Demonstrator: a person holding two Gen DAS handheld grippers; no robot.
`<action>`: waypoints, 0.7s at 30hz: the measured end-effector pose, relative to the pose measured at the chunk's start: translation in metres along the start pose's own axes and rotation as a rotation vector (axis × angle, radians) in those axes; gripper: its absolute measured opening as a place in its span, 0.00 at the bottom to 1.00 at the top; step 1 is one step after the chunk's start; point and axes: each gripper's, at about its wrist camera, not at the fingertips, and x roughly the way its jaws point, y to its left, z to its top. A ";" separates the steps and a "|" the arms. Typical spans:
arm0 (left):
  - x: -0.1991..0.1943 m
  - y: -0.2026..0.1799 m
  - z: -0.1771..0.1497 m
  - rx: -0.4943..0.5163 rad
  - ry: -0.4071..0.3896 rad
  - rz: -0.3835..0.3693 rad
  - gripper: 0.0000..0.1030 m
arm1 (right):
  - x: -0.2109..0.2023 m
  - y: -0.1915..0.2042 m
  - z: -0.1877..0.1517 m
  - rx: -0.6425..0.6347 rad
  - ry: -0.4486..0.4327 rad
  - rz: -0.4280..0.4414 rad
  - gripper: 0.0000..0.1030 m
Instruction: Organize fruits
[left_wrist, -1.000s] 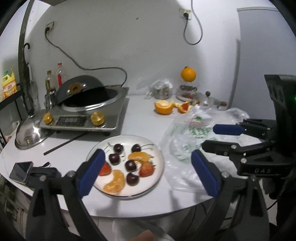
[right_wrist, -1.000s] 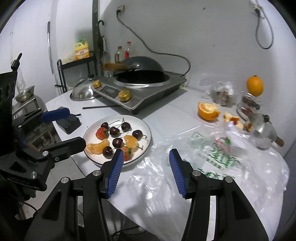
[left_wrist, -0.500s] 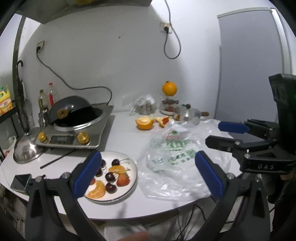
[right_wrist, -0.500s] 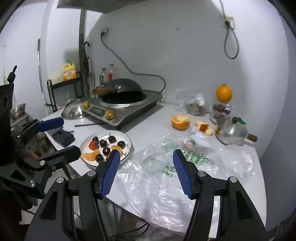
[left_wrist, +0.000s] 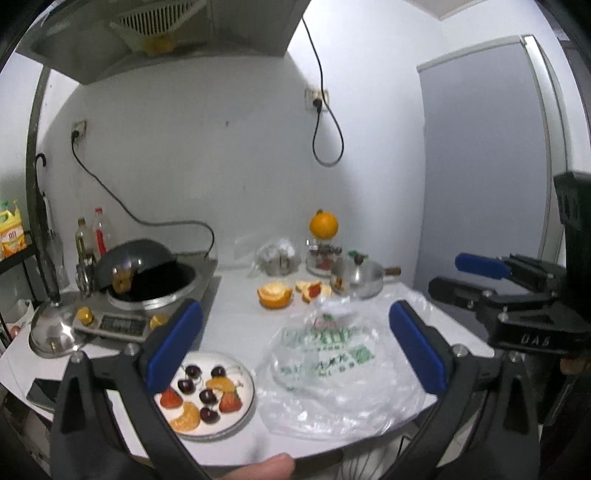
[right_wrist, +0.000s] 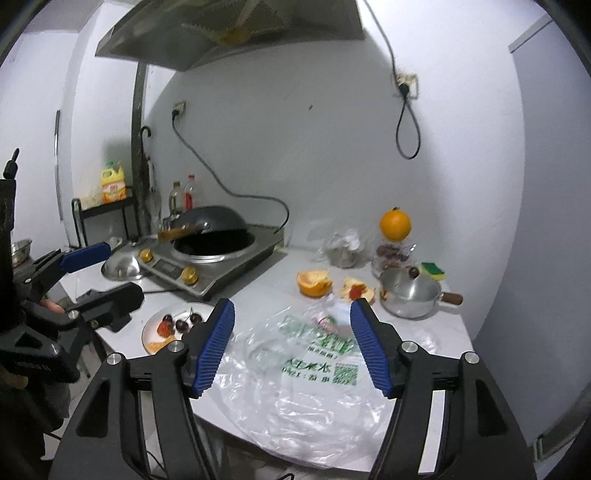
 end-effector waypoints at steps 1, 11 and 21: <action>-0.003 -0.002 0.005 -0.001 -0.014 0.001 0.99 | -0.003 -0.002 0.003 0.005 -0.011 -0.007 0.67; -0.021 -0.011 0.033 -0.004 -0.056 0.034 0.99 | -0.029 -0.016 0.026 0.026 -0.091 -0.043 0.67; -0.036 -0.011 0.037 0.001 -0.090 0.050 0.99 | -0.035 -0.014 0.027 0.014 -0.098 -0.038 0.67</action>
